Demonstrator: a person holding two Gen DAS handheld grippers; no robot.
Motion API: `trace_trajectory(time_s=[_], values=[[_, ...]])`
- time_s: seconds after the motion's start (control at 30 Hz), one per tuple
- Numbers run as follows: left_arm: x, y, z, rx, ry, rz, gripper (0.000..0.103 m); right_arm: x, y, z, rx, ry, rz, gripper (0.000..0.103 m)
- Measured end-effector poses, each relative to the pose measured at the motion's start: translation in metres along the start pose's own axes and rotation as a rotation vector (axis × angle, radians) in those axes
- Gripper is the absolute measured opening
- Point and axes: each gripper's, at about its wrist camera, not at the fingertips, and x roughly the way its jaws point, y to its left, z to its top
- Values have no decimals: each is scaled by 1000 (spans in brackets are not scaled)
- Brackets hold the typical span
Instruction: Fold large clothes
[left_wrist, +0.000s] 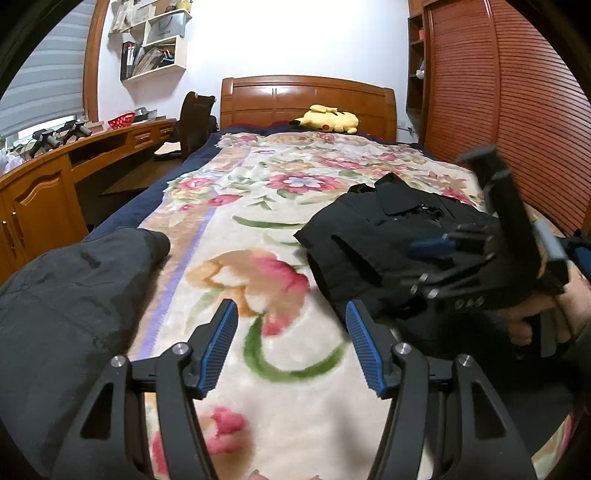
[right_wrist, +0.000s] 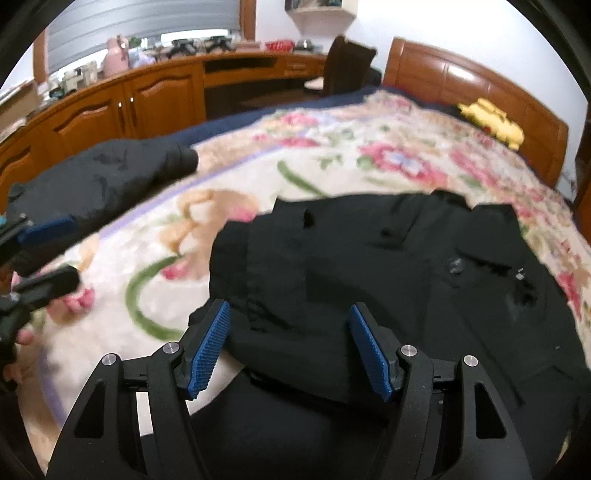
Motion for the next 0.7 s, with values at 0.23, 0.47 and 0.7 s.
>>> trace_trajectory(time_s=[0.23,0.47,0.7], values=[[1,3,-1,-10,-1,-4,61,39,5,-17,-46,132,-11,68],[2,-7,1,-8,-7,-20,61,34,-6,-20,-35,125,51,22],[-2,-22,5,0,-25,-47,62,-9,-30,-18,23,24,25,10]])
